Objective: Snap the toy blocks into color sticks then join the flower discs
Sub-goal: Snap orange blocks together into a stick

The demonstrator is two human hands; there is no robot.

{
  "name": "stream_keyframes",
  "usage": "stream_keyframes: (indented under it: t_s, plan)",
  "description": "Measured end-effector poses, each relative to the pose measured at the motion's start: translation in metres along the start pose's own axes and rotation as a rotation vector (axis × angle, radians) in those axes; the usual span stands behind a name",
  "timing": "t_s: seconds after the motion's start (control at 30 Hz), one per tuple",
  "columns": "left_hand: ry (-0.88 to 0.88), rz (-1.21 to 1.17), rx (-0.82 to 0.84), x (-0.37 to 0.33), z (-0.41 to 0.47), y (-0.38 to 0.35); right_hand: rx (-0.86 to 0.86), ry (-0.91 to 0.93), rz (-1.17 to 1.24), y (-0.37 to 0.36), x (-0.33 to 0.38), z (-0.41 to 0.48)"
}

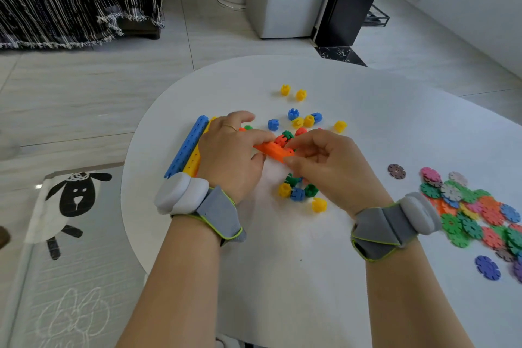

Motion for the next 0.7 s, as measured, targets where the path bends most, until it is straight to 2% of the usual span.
stream_keyframes:
  t_s: [0.27, 0.37, 0.5, 0.6, 0.7]
  plan:
    - [0.224, 0.044, 0.082, 0.022, -0.016, -0.010, -0.067, -0.152, -0.126, -0.028, -0.006, -0.016]
    - [0.345, 0.033, 0.006, 0.036, -0.027, -0.002, -0.084, -0.165, -0.164, -0.037, -0.008, -0.015]
    - [0.294, 0.060, 0.077, 0.034, -0.026, -0.003, -0.064, -0.156, -0.193, -0.039, -0.002, -0.010]
    - [0.253, 0.037, 0.060, 0.029, -0.027, 0.002, -0.041, -0.158, -0.145, -0.039, -0.001, -0.007]
    - [0.225, 0.057, 0.105, 0.024, -0.026, -0.004, -0.121, -0.131, -0.175, -0.026, -0.003, -0.008]
Point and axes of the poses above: each hand's wrist, its own z-axis towards the middle knuckle, its own y-axis out of the back of the hand, x = y × z, the point moved 10 cm from there along z, towards the middle knuckle, and after that the axes turned 14 degrees about x, right-handed, at the moved point
